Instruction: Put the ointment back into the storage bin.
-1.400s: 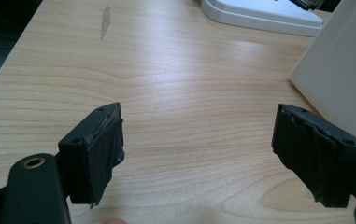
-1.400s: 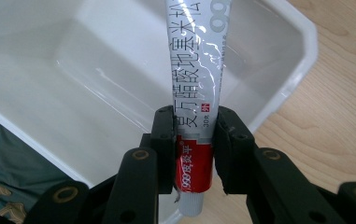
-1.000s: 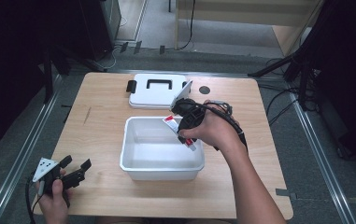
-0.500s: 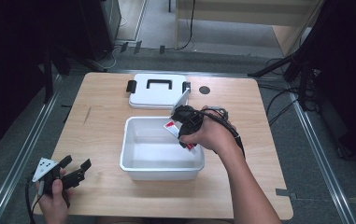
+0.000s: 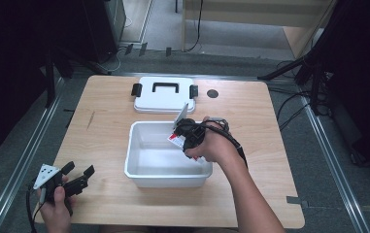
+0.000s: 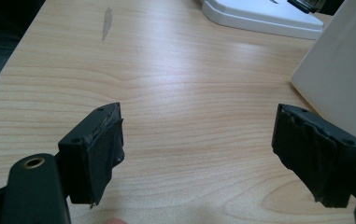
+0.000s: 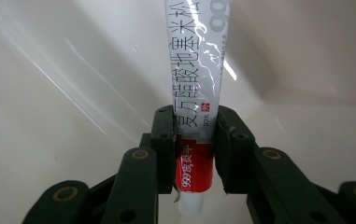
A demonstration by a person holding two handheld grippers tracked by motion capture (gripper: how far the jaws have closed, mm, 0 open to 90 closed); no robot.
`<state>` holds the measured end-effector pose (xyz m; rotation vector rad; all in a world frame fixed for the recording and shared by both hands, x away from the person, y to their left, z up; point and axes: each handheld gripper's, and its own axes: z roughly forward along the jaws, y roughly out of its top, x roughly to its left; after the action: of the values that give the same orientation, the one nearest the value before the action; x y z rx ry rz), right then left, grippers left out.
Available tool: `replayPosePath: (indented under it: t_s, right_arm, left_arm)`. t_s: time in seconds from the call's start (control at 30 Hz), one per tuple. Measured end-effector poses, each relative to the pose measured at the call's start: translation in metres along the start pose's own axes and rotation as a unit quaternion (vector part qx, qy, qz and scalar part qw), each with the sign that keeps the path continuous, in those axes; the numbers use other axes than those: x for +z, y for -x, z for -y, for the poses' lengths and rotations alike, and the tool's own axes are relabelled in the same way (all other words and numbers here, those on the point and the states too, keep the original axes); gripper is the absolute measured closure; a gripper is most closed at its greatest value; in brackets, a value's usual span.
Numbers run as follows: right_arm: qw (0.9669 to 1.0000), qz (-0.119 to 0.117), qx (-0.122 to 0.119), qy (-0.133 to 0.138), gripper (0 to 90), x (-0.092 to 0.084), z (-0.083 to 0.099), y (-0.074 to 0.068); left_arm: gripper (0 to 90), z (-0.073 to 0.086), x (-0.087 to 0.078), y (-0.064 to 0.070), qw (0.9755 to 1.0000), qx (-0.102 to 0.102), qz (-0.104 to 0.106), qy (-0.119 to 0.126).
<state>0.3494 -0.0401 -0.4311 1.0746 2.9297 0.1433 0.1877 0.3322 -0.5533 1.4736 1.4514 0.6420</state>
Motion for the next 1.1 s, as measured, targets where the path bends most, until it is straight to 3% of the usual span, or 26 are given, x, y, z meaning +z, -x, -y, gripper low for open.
replayPosePath:
  t_s: [0.2, 0.4, 0.57, 1.1]
  right_arm:
    - [0.9996, 0.015, -0.012, -0.019, 72.1, 0.017, -0.003, -0.003]
    - [0.9992, 0.018, -0.004, -0.035, 72.1, 0.028, -0.005, -0.004]
    - [0.9982, 0.022, -0.014, -0.054, 71.9, 0.036, -0.008, -0.007]
    - [0.9984, 0.019, -0.011, -0.052, 71.6, 0.039, -0.008, -0.007]
  left_arm:
    - [17.4, 0.000, 0.000, 0.000, 1.0000, 0.000, 0.000, 0.000]
    - [17.4, 0.000, 0.000, 0.000, 1.0000, 0.000, 0.000, 0.000]
    - [17.4, 0.000, 0.000, 0.000, 1.0000, -0.001, 0.000, 0.001]
    - [17.4, 0.000, 0.000, 0.000, 1.0000, -0.002, 0.002, 0.001]
